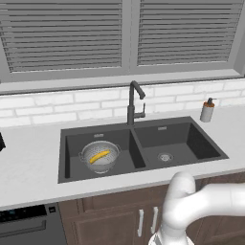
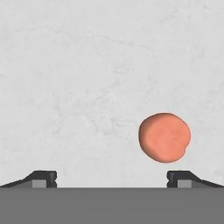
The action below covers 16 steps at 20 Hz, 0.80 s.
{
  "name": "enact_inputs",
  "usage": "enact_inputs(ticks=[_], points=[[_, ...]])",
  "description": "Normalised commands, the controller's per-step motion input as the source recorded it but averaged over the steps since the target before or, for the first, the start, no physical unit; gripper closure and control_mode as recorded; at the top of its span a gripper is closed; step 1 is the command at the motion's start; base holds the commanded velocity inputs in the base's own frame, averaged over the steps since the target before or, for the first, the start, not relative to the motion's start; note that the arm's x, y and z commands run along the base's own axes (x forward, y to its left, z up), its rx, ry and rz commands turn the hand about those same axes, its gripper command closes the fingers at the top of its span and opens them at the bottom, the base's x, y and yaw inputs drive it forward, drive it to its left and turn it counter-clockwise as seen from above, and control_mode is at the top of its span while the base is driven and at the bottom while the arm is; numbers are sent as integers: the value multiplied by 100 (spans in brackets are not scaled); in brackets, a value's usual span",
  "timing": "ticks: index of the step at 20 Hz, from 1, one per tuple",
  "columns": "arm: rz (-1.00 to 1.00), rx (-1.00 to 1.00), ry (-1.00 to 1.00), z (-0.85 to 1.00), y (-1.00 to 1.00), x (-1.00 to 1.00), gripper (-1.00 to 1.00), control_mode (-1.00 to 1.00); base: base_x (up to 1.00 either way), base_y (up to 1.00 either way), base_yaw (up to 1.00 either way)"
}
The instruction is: Put the colander in the sink, put the banana, peach in the colander, and turn on the sink faucet and pour water over the colander.
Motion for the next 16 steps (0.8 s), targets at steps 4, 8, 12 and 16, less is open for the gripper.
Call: enact_inputs(ticks=[4, 8, 12, 16], points=[[0, 0, 3, -6, -18, 18, -100, -100, 0, 0, 0], [0, 0, 4, -5, -24, 29, -100, -100, 0, 0, 0], [0, 0, 3, 0, -31, 26, -100, -100, 0, 0, 0], [0, 0, 2, 0, -28, 9, -100, -100, 0, 0, 0]])
